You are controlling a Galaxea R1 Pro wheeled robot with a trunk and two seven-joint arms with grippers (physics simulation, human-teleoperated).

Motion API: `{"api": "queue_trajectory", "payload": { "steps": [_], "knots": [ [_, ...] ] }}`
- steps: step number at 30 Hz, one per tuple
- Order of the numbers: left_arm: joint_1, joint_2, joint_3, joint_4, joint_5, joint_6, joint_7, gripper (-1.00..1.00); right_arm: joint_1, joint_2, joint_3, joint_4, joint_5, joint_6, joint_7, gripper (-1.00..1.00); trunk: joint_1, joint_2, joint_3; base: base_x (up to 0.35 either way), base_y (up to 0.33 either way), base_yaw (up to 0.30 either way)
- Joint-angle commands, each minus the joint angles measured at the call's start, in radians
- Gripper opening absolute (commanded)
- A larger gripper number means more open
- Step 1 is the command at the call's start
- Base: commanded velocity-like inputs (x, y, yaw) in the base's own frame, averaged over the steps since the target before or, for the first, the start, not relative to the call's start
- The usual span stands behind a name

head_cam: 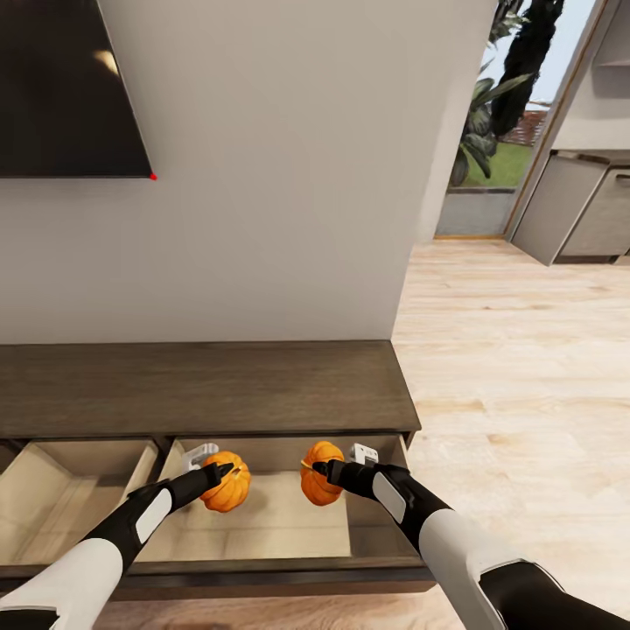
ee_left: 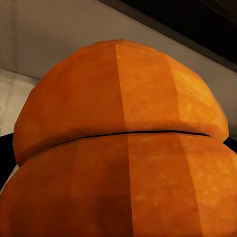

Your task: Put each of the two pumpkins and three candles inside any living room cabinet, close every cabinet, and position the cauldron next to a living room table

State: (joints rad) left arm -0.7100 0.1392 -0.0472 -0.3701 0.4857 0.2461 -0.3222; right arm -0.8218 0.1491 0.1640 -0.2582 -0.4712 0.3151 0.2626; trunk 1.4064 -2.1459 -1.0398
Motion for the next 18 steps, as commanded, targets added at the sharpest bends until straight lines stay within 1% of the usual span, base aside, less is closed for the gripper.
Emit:
{"api": "queue_trajectory", "payload": {
  "steps": [1, 8, 11, 15, 18],
  "knots": [
    [0.0, 0.001, -0.005, -0.001, 0.01, 0.006, 0.0, -1.0, 0.0, 0.0, 0.003, -0.001, -0.005, 0.004, -0.002, -1.0, 0.0, 0.0, -0.001, 0.0, 0.012, 0.0],
    [0.0, 0.003, -0.005, 0.003, 0.009, 0.01, 0.001, -1.0, 0.0, -0.002, 0.002, 0.006, -0.007, 0.003, -0.009, -1.0, 0.0, 0.0, -0.001, 0.0, 0.002, 0.0],
    [0.0, 0.003, -0.005, 0.011, 0.007, 0.015, 0.007, -1.0, 0.0, -0.004, 0.0, 0.008, -0.007, 0.002, -0.038, -1.0, 0.0, 0.0, -0.001, 0.0, 0.0, 0.0],
    [0.0, 0.005, -0.004, 0.018, 0.011, 0.054, 0.011, -1.0, 0.0, -0.007, 0.0, 0.017, -0.007, 0.002, -0.07, -1.0, 0.0, 0.0, -0.001, 0.0, 0.0, 0.0],
    [-0.001, 0.005, -0.003, 0.031, 0.01, 0.075, 0.022, -1.0, 0.0, -0.007, -0.001, 0.038, -0.007, -0.001, -0.116, -1.0, 0.0, 0.0, -0.001, 0.0, 0.0, 0.0]
  ]
}}
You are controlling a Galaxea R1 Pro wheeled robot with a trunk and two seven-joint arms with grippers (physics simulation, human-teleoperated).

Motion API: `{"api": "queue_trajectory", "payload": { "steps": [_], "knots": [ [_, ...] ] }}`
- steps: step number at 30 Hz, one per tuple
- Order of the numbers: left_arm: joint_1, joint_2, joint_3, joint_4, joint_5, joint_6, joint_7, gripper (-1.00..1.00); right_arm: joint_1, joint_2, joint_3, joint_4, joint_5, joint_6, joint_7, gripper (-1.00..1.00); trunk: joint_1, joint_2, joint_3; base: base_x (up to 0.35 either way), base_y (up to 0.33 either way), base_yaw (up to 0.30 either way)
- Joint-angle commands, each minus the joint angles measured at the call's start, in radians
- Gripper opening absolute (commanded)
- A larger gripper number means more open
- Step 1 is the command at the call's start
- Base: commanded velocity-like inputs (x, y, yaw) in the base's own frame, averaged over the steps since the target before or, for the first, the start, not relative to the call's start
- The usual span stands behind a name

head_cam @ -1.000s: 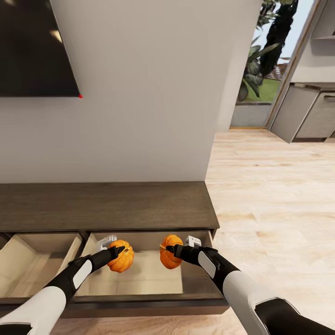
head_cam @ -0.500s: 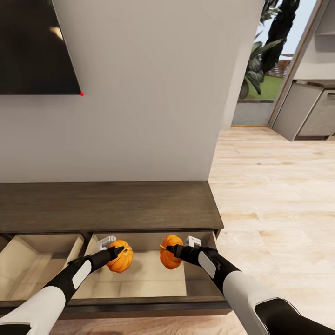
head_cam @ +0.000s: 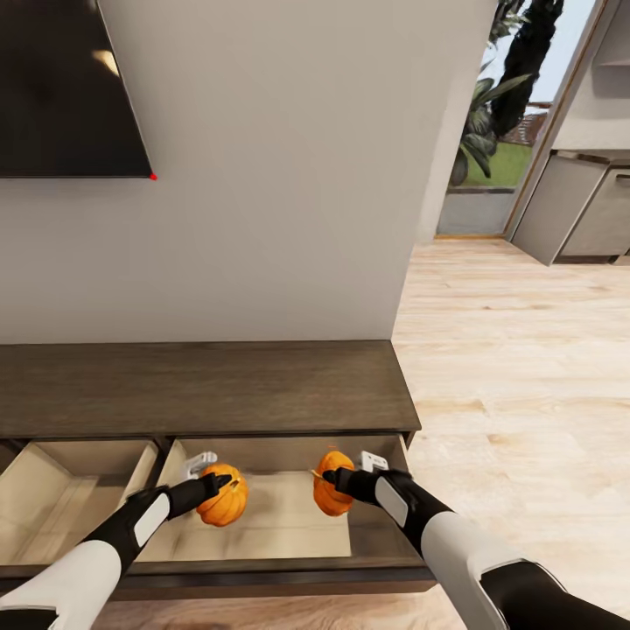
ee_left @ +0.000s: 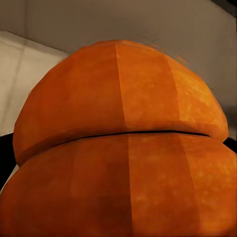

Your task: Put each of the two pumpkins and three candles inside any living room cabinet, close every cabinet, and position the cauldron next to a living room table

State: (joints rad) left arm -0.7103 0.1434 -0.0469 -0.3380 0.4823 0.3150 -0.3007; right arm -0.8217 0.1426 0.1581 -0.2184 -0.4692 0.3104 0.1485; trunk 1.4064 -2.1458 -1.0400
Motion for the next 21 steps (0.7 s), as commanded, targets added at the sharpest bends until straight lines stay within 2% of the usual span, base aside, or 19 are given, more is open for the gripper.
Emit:
{"api": "queue_trajectory", "payload": {
  "steps": [1, 6, 21],
  "knots": [
    [-0.003, 0.0, -0.003, 0.014, 0.013, 0.008, 0.012, -1.0, -0.001, 0.0, 0.005, 0.003, -0.009, 0.002, -0.011, -1.0, 0.0, 0.0, -0.001, 0.0, 0.0, 0.0],
    [-0.007, -0.003, -0.004, 0.047, 0.012, 0.01, 0.035, -1.0, -0.001, 0.003, 0.007, 0.004, -0.007, 0.0, -0.023, -1.0, 0.0, 0.0, -0.001, 0.0, 0.0, 0.0],
    [-0.012, -0.003, -0.002, 0.035, 0.018, 0.013, 0.028, -1.0, -0.001, 0.006, 0.008, -0.004, -0.006, 0.0, -0.034, -1.0, 0.0, 0.0, -0.006, 0.0, 0.0, 0.0]
  ]
}}
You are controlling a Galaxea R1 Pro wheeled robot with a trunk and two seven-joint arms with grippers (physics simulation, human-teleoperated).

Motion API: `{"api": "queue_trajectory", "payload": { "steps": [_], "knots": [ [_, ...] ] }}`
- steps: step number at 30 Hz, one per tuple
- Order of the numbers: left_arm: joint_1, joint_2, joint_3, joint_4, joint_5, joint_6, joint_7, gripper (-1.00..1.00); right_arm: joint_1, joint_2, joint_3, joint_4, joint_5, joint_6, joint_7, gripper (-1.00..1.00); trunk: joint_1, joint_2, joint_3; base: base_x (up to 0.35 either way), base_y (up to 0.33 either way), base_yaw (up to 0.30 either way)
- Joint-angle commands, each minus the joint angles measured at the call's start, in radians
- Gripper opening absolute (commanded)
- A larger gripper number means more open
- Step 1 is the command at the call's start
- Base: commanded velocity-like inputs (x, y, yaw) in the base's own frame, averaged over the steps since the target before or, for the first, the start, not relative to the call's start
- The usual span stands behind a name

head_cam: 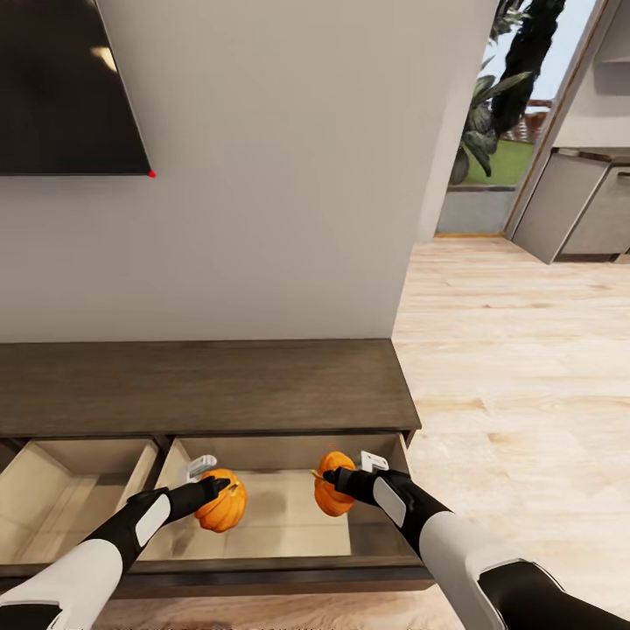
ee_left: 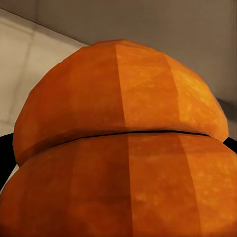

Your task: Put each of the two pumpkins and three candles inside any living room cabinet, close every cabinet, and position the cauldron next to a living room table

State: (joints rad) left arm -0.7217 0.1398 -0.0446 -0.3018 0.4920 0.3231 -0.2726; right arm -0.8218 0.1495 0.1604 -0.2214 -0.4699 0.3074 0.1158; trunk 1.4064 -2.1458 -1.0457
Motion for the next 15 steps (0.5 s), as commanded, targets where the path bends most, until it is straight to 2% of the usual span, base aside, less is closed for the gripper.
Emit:
{"api": "queue_trajectory", "payload": {
  "steps": [1, 11, 15],
  "knots": [
    [-0.001, 0.0, -0.005, -0.001, 0.008, 0.005, 0.0, -1.0, 0.0, -0.001, 0.005, -0.001, -0.005, 0.004, -0.001, -1.0, 0.0, 0.0, -0.002, 0.0, 0.0, 0.0],
    [-0.004, 0.002, -0.005, -0.013, 0.008, -0.003, -0.008, -1.0, 0.0, -0.001, 0.005, -0.005, -0.006, 0.009, 0.005, -1.0, 0.0, 0.0, -0.019, 0.0, 0.0, 0.0],
    [-0.004, 0.0, -0.006, -0.017, 0.008, -0.002, -0.008, -1.0, 0.0, -0.002, 0.005, -0.006, -0.006, 0.01, 0.005, -1.0, 0.0, 0.0, -0.025, 0.159, 0.0, 0.0]
  ]
}}
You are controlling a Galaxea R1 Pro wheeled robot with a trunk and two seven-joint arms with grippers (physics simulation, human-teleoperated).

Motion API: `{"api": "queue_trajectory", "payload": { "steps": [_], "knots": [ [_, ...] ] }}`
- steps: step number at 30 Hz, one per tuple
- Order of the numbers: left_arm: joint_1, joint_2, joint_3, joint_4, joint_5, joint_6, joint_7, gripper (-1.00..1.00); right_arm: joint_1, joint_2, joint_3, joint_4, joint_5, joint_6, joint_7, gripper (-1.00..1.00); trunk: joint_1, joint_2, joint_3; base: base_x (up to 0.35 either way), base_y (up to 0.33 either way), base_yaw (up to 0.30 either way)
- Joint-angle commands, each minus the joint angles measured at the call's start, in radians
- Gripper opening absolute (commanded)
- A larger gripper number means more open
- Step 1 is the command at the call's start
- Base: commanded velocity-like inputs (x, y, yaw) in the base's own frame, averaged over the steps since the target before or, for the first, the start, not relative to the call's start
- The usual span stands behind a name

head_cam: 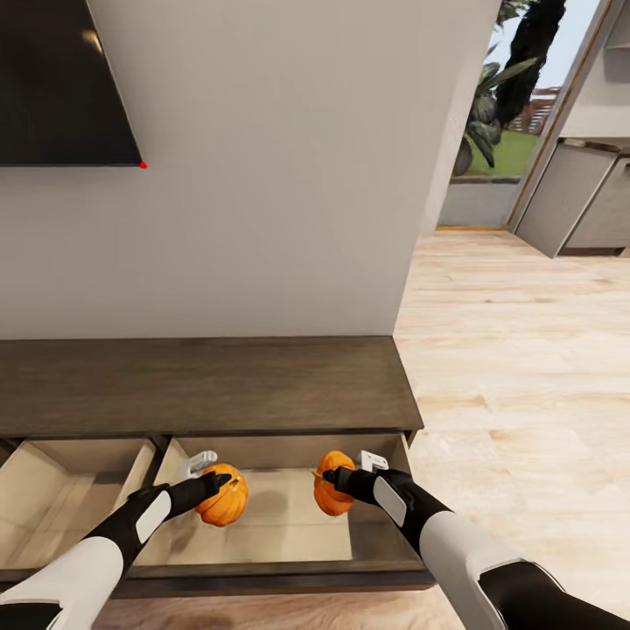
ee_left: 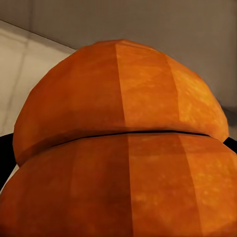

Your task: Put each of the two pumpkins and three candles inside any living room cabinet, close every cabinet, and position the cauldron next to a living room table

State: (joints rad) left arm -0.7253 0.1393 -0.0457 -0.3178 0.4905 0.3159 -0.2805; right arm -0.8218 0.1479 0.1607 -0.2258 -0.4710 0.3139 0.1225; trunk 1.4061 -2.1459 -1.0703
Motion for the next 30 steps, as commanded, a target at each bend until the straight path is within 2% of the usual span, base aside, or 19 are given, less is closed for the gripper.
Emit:
{"api": "queue_trajectory", "payload": {
  "steps": [1, 30],
  "knots": [
    [0.0, 0.001, -0.005, -0.001, 0.01, 0.005, 0.0, -1.0, 0.0, -0.001, 0.005, -0.001, -0.004, 0.004, -0.001, -1.0, 0.0, 0.0, -0.002, 0.115, 0.0, 0.0],
    [0.0, -0.003, -0.006, -0.009, 0.006, 0.021, 0.0, -1.0, 0.0, 0.001, 0.005, -0.003, -0.004, 0.004, 0.0, -1.0, 0.0, 0.0, -0.05, 0.005, 0.0, 0.0]
  ]
}}
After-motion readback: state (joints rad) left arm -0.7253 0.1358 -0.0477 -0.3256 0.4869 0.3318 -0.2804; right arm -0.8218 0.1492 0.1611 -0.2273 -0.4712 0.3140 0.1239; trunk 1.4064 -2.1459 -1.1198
